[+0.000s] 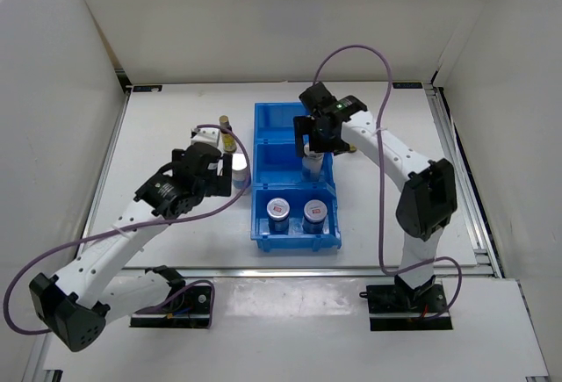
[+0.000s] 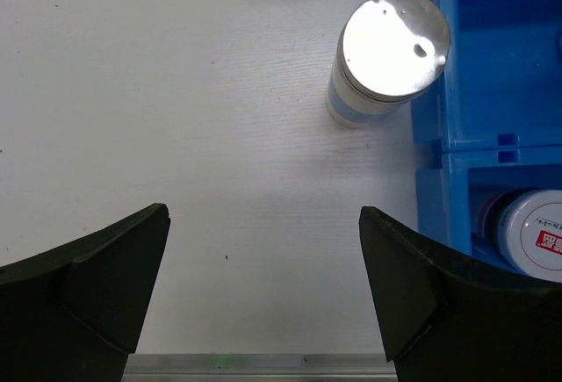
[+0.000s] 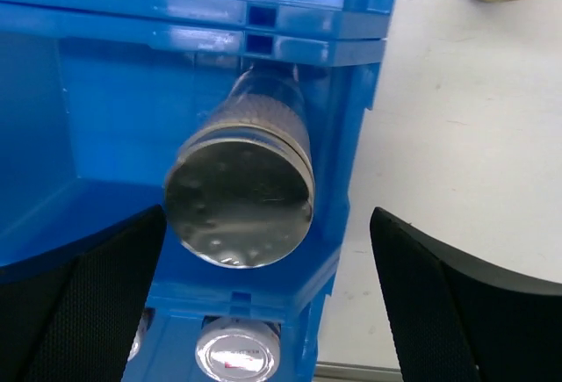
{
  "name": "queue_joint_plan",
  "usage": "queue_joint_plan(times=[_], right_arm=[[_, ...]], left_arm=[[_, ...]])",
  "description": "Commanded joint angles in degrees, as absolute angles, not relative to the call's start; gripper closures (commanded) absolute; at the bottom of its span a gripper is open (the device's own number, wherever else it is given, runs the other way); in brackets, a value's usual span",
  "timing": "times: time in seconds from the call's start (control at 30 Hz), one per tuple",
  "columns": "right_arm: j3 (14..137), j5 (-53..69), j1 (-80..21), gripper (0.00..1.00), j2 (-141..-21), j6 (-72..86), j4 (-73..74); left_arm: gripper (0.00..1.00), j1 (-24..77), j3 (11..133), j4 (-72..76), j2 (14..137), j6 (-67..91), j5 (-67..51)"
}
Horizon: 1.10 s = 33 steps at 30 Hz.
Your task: Organize the condiment bottles
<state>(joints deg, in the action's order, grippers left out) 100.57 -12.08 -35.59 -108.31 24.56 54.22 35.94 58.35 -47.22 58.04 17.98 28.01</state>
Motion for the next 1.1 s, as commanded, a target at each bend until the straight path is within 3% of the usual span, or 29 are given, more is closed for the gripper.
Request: queue_joint_plan(times=[0.0,0.17,0.3,0.43,0.67,1.07], right_arm=[[102.4,-19.1,-36.4,0.00,-100.9,25.0,53.5],[94.2,-27.5,-37.9,0.00,-86.5,31.9,52.7],[72.6,-28.7,-40.0,0.00,-70.4,42.1,44.0],[57.0,-26.7,-43.1,0.00,-65.9,50.4,37.9],[58.1,-32.5,-45.9,0.00,-68.9,51.2,40.1],[56.9,-35.2,-47.0,0.00,-65.6,53.4,40.8]], left_arm=[[0.00,35.7,59.0,-45.9,59.8,17.5,25.3],[0.00,35.7,60.3,-45.9,60.8,18.2,21.0],[0.00,35.7,67.2,-44.6,65.5,20.2,17.1],[0.00,35.7,72.5,-43.8,72.4,20.2,16.4],[0.00,35.7,78.0,-43.8,84.9,19.6,16.6],[0.00,32.9,75.6,-43.8,88.1,22.1,16.2]])
